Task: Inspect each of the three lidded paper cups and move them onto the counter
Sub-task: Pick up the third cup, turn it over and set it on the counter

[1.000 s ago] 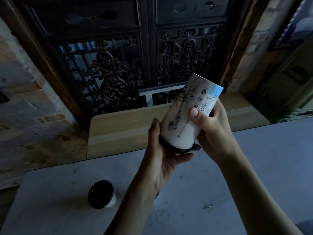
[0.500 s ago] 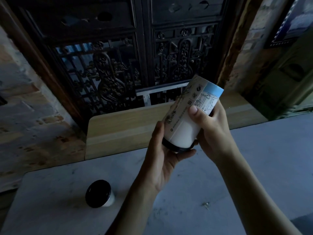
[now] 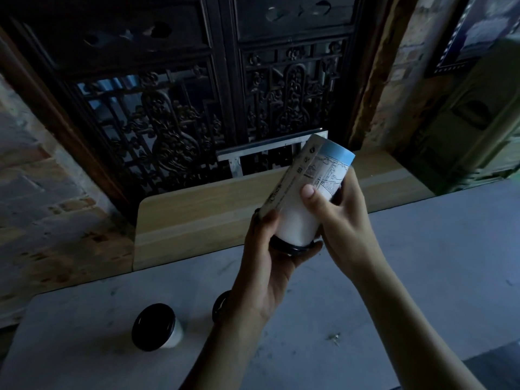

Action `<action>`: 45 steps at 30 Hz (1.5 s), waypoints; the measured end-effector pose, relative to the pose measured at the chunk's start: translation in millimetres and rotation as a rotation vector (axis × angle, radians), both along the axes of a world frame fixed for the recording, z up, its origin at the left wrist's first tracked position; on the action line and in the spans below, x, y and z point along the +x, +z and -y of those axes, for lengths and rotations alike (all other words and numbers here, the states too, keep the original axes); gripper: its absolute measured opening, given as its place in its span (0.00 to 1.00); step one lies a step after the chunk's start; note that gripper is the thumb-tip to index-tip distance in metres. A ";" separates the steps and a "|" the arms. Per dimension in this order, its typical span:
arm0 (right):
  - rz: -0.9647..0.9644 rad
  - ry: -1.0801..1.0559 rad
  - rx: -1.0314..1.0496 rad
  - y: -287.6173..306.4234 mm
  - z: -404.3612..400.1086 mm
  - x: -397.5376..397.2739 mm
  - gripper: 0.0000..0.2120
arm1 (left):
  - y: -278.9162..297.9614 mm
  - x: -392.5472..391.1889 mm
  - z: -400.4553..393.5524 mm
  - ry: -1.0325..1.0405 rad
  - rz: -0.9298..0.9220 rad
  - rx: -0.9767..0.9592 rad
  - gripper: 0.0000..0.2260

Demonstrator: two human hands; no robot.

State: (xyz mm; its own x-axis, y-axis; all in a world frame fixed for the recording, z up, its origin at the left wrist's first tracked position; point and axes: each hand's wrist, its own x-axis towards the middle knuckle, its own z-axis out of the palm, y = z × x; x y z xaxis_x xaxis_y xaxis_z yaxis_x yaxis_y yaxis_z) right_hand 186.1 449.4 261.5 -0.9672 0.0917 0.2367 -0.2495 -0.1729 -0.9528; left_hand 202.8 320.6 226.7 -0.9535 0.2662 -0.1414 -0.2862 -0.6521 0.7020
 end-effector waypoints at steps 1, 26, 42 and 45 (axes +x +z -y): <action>-0.015 -0.005 0.024 -1.9 -1.0 0.9 0.30 | 0.5 0.1 -0.9 -0.003 0.014 -0.010 0.21; 0.043 -0.119 0.367 -54.3 -30.7 11.3 0.21 | -34.8 -11.3 -8.2 0.081 -0.113 -0.149 0.30; 0.364 0.023 0.049 -119.1 -52.5 8.6 0.17 | -90.1 -4.9 -18.6 0.138 0.071 -0.332 0.18; 0.440 0.024 0.006 -133.3 -52.8 9.7 0.18 | -102.6 -2.0 -20.2 0.154 0.096 -0.348 0.19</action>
